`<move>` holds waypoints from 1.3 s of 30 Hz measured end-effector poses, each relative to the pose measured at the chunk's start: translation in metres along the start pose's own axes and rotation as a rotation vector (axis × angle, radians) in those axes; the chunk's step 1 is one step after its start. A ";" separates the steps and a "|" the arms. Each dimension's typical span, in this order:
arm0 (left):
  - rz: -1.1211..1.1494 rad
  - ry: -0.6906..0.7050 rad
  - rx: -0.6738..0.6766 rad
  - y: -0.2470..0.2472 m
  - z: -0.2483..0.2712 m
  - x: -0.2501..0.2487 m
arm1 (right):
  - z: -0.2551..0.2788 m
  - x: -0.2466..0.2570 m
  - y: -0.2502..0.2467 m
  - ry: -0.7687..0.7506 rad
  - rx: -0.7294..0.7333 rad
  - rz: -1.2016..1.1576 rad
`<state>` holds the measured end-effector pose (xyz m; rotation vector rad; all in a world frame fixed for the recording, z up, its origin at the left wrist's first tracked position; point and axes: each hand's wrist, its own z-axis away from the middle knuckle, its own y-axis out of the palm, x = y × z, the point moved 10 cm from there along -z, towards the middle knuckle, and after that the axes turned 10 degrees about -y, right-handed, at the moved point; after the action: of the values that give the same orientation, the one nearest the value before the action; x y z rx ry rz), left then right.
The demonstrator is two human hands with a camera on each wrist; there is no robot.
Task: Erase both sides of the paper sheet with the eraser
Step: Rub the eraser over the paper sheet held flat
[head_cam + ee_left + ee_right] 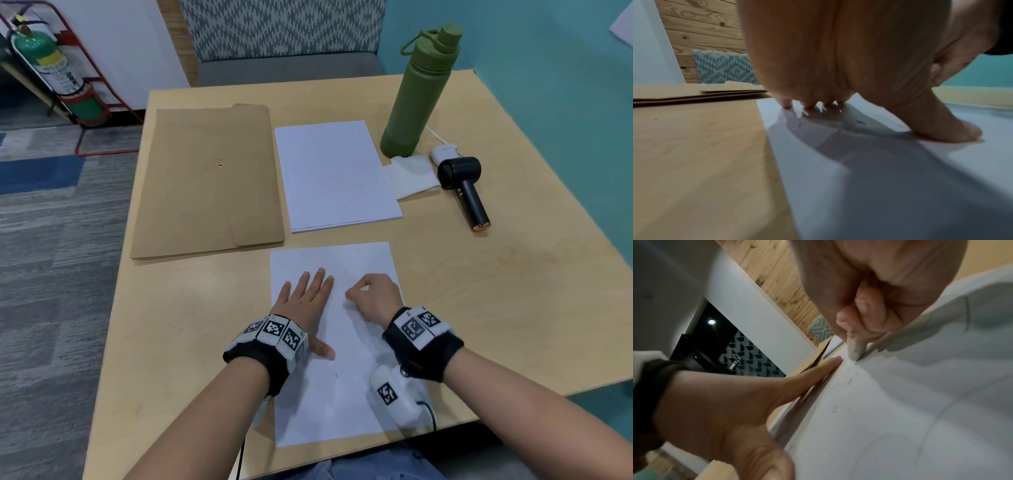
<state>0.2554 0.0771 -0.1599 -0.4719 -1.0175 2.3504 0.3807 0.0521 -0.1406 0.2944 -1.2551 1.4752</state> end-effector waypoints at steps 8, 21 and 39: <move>-0.010 0.006 0.006 0.000 0.000 -0.001 | 0.008 0.001 0.012 -0.036 0.078 0.044; 0.003 0.008 0.001 0.002 -0.001 0.000 | 0.022 0.006 0.015 -0.251 0.193 0.180; -0.019 0.014 0.012 0.003 0.001 0.001 | 0.018 0.014 0.020 -0.407 0.289 0.353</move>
<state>0.2533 0.0749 -0.1616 -0.4709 -0.9972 2.3316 0.3512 0.0498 -0.1338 0.6133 -1.4654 1.9755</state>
